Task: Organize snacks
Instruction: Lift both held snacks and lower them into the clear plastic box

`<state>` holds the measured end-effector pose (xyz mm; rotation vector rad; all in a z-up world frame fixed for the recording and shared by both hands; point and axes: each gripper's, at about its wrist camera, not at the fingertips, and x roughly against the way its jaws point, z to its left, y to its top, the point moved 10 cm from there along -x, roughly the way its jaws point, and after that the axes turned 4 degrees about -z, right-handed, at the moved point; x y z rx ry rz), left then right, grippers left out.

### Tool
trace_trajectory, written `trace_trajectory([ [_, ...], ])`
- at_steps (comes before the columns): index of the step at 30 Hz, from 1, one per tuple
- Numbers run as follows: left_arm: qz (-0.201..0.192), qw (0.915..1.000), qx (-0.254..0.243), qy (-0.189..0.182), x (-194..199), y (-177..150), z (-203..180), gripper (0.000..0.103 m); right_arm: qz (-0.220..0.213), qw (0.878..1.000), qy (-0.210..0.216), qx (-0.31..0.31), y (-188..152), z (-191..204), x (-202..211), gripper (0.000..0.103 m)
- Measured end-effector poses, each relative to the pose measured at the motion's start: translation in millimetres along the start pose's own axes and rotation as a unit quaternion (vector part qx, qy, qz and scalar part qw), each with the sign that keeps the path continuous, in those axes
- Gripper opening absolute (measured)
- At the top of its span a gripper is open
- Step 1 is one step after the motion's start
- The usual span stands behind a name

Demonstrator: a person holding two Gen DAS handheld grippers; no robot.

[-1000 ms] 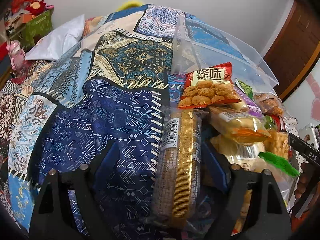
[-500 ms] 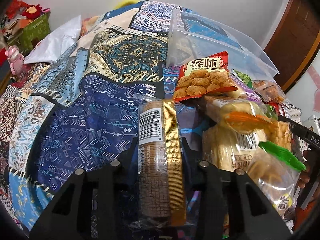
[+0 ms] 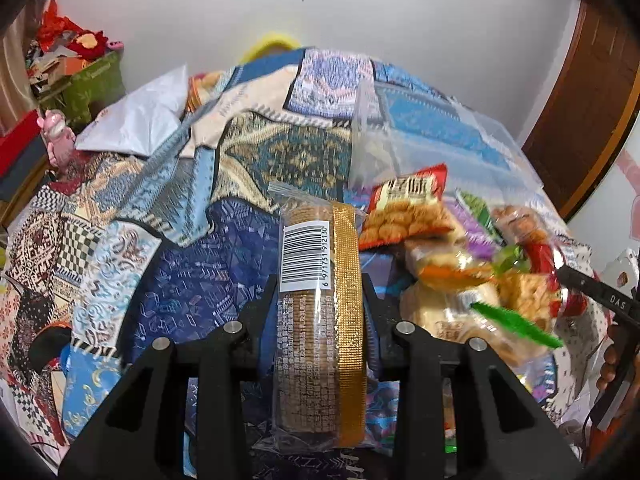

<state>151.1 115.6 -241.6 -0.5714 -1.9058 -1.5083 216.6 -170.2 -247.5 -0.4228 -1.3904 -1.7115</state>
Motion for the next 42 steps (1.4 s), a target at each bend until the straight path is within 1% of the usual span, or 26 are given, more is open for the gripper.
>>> trace_trajectory([
  [9, -0.042, 0.9989, -0.005, -0.019, 22, 33, -21, 0.036, -0.034, 0.999, -0.017, 0.018, 11, -1, 22, 0.03],
  [16, -0.064, 0.9972, -0.019, -0.032, 30, 55, -41, 0.036, -0.069, 0.997, -0.028, 0.031, 29, 3, 40, 0.028],
  [21, -0.075, 0.9959, -0.02, -0.046, 34, 71, -51, 0.036, -0.096, 0.994, -0.014, 0.04, 48, 12, 55, 0.028],
  [28, -0.092, 0.9937, -0.029, -0.058, 34, 99, -68, 0.036, -0.136, 0.989, 0.016, 0.057, 76, 37, 70, 0.028],
  [35, -0.095, 0.9921, -0.034, -0.074, 20, 131, -84, 0.036, -0.155, 0.985, 0.031, 0.067, 103, 54, 58, 0.028],
  [42, -0.096, 0.992, -0.047, -0.067, -10, 158, -98, 0.036, -0.154, 0.984, 0.037, 0.079, 126, 67, 30, 0.028],
])
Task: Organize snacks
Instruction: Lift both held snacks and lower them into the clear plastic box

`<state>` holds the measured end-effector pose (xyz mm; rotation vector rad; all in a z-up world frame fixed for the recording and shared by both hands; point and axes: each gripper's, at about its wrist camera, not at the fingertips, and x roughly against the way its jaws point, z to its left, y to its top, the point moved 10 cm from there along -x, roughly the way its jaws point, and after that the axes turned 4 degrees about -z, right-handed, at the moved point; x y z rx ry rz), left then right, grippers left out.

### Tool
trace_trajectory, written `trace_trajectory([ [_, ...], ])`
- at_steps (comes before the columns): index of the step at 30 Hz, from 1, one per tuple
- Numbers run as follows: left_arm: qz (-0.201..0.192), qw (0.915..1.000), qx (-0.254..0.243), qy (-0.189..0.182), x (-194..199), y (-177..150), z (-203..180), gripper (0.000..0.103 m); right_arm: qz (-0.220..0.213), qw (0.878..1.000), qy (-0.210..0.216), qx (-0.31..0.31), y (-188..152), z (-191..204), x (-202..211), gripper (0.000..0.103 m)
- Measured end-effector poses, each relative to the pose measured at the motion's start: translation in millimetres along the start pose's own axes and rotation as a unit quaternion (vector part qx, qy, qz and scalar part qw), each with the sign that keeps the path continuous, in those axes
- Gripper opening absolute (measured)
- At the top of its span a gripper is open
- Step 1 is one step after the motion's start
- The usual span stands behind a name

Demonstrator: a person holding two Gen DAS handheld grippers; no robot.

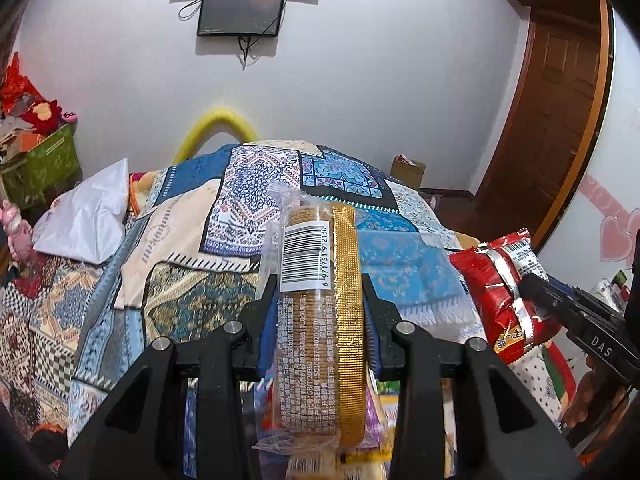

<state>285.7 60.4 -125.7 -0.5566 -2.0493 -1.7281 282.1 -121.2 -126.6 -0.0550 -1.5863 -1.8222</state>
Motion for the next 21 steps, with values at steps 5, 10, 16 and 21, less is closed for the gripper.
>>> trace_trajectory([
  [5, 0.018, 0.9998, 0.009, 0.0, -37, 8, 3, 0.036, 0.002, 1.0, 0.002, 0.001, 7, -2, -20, 0.028],
  [10, 0.04, 0.999, 0.014, 0.014, -73, 8, 11, 0.036, 0.013, 1.0, -0.003, 0.007, 11, -4, -45, 0.028],
  [16, 0.059, 0.9976, 0.002, 0.035, -113, 3, 19, 0.036, 0.034, 0.999, -0.013, 0.017, 7, -8, -73, 0.028],
  [21, 0.084, 0.9953, -0.018, 0.045, -145, -4, 19, 0.036, 0.065, 0.997, -0.025, 0.026, -6, -15, -100, 0.028],
])
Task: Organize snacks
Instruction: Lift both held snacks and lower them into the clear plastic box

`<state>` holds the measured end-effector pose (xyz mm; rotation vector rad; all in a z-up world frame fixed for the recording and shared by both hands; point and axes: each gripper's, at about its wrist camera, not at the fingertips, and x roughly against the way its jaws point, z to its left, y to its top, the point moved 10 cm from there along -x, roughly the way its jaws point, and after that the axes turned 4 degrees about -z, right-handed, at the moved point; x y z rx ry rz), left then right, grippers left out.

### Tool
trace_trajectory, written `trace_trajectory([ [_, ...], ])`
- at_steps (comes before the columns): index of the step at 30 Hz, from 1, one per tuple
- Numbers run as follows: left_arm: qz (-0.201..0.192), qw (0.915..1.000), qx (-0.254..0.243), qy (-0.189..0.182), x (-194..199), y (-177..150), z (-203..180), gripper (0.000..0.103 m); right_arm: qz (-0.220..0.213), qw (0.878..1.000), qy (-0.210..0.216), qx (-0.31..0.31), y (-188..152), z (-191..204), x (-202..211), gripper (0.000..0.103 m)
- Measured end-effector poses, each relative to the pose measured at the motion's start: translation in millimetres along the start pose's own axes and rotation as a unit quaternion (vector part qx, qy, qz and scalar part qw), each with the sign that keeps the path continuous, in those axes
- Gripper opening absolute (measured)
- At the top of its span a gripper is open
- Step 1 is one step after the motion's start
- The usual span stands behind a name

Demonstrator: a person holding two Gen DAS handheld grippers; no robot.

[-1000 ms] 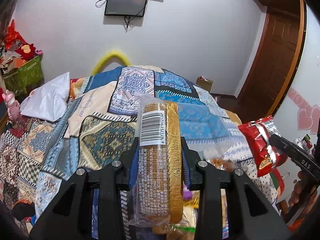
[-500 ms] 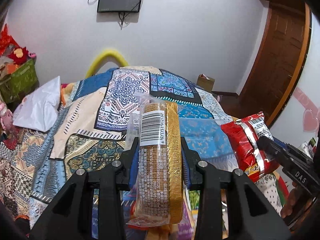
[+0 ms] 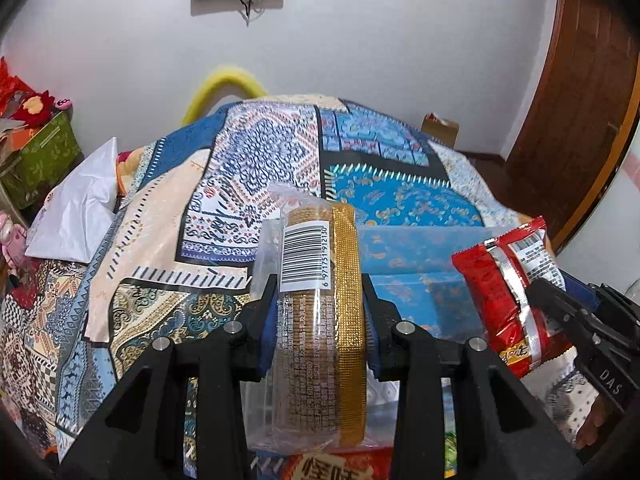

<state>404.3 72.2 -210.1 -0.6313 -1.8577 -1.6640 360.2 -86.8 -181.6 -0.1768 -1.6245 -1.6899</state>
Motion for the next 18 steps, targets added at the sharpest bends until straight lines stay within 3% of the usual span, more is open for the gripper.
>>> trace_trajectory([
  [14, 0.07, 0.9973, -0.019, -0.012, -40, -31, -7, 0.036, 0.072, 0.997, -0.007, 0.036, -35, 1, -32, 0.028],
  [18, 0.065, 0.9977, -0.015, -0.006, -35, -31, -4, 0.041, 0.083, 0.995, -0.001, 0.049, -38, 6, -31, 0.031],
])
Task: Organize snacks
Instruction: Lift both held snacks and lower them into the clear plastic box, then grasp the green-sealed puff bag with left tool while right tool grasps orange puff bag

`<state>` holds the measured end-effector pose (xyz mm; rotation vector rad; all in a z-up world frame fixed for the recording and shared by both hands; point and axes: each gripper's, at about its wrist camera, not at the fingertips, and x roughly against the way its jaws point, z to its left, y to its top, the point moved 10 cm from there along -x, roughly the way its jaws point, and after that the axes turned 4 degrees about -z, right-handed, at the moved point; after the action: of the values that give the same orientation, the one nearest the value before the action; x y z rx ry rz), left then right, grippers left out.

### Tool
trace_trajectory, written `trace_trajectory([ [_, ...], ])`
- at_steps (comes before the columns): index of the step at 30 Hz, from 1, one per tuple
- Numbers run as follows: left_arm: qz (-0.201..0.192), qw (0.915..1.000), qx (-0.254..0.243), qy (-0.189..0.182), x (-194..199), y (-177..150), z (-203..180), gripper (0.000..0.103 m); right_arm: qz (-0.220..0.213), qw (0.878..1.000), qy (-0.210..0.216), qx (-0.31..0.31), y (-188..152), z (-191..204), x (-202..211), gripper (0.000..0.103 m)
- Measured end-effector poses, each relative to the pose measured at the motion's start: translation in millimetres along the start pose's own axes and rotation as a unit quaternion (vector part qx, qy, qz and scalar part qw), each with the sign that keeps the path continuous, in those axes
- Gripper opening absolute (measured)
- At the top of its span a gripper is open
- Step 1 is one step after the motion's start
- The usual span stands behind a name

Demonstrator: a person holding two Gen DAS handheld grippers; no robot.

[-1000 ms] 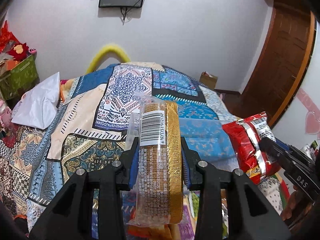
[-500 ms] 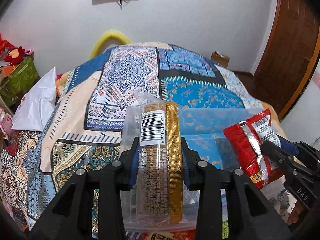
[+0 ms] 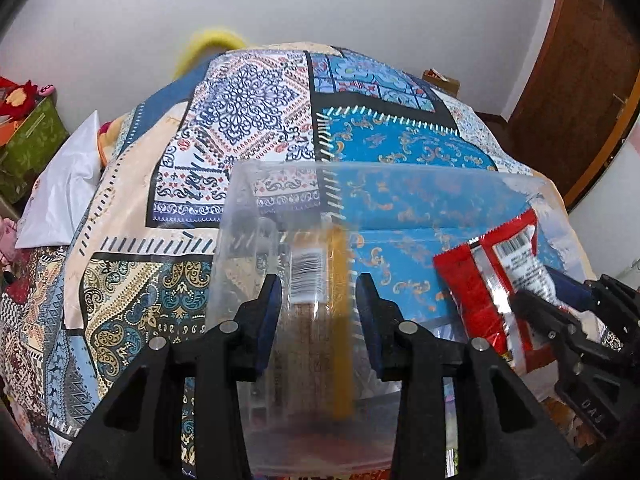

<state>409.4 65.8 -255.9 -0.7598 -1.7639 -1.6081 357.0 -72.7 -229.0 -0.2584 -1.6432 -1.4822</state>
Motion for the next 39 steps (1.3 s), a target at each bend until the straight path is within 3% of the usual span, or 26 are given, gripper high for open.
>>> trace_trajectory([
  [2, -0.01, 0.9999, -0.002, 0.003, 8, 3, 1, 0.052, 0.001, 1.0, -0.006, 0.009, 0, 1, 1, 0.031],
  [4, -0.027, 0.9996, -0.008, 0.006, 20, 8, 0, 0.057, 0.003, 1.0, -0.011, 0.013, -1, 2, 2, 0.031],
  [12, -0.085, 0.9961, -0.019, 0.012, 86, 29, 0, 0.058, -0.022, 1.0, -0.002, -0.005, 11, 4, 38, 0.033],
  [14, -0.097, 0.9951, -0.017, 0.009, 104, 31, 0, 0.06, -0.032, 0.999, -0.003, -0.007, 15, 6, 49, 0.036],
  [16, -0.116, 0.9932, -0.014, 0.009, 126, 31, 1, 0.068, -0.048, 0.999, -0.002, -0.009, 19, 9, 67, 0.045],
  [19, -0.133, 0.9911, -0.012, 0.006, 154, 26, 1, 0.068, -0.07, 0.998, -0.005, -0.009, 23, 14, 88, 0.048],
  [23, -0.142, 0.9898, -0.006, -0.001, 185, 11, 0, 0.071, -0.089, 0.996, 0.003, -0.01, 24, 22, 114, 0.049],
  [27, -0.142, 0.9898, -0.002, -0.008, 204, -11, -2, 0.071, -0.109, 0.994, 0.004, -0.009, 17, 30, 140, 0.061],
  [39, -0.097, 0.9948, -0.015, -0.028, 217, -98, -23, 0.071, -0.106, 0.994, 0.01, -0.01, -29, 46, 166, 0.061],
])
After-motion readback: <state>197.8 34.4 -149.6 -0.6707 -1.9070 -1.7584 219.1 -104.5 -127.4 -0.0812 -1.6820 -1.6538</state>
